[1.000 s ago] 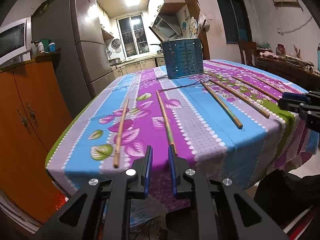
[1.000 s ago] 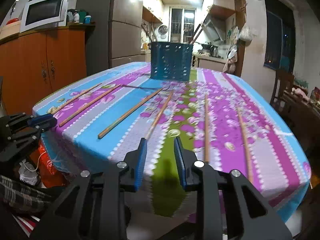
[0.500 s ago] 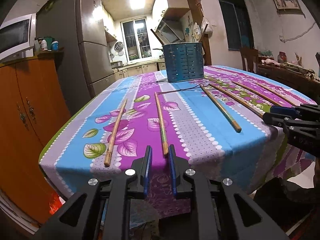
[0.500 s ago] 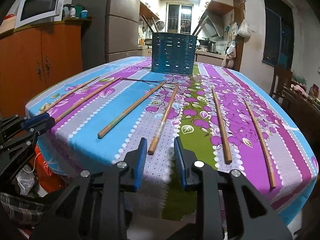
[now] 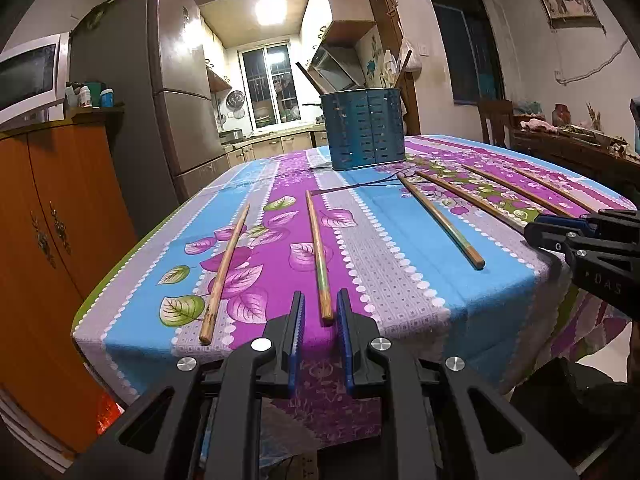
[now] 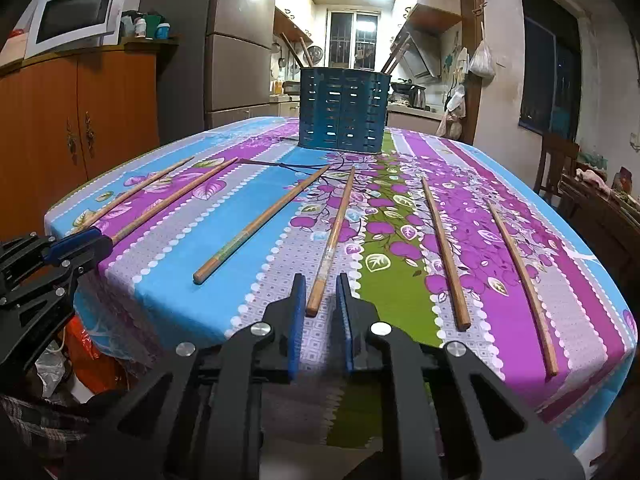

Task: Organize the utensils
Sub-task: 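Close the right tool on a bamboo chopstick while the left tool grasps another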

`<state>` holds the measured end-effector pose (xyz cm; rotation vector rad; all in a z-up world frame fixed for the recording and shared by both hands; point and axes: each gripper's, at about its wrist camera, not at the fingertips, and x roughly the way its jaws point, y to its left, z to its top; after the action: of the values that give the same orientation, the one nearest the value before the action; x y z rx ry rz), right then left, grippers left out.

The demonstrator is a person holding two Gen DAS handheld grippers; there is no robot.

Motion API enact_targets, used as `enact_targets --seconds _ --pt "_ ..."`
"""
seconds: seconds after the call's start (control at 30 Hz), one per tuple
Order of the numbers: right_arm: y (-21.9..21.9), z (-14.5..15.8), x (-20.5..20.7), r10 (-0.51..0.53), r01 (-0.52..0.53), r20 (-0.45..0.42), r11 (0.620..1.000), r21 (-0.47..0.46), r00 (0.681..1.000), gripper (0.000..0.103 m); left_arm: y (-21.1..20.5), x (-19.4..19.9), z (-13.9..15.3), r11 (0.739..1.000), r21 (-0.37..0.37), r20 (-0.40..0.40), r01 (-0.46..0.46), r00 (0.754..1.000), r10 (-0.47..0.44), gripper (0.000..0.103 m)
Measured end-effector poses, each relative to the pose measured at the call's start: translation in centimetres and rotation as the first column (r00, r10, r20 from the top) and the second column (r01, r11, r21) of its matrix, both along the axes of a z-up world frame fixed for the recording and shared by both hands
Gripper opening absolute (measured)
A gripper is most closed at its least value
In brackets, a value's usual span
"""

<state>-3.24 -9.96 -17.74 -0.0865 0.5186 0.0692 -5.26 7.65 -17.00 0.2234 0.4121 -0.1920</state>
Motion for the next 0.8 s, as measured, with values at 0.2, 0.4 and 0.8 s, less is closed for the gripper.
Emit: enact_targets --seconds 0.2,0.4,0.8 --pt "0.1 -0.1 0.0 0.002 -0.002 -0.001 1.0 0.012 1.0 0.007 0.0 0.1 -0.1 0.999 -0.028 -0.003 0.024 1.0 -0.024 0.008" --pt "0.0 -0.1 -0.1 -0.001 0.001 0.003 1.0 0.014 1.0 0.006 0.1 0.1 -0.1 0.999 -0.041 -0.001 0.028 1.0 -0.028 0.007" --pt "-0.4 1.4 -1.4 0.003 -0.004 0.076 1.0 0.017 0.997 0.005 0.2 -0.9 1.6 0.999 0.002 0.083 0.035 0.996 -0.035 0.007"
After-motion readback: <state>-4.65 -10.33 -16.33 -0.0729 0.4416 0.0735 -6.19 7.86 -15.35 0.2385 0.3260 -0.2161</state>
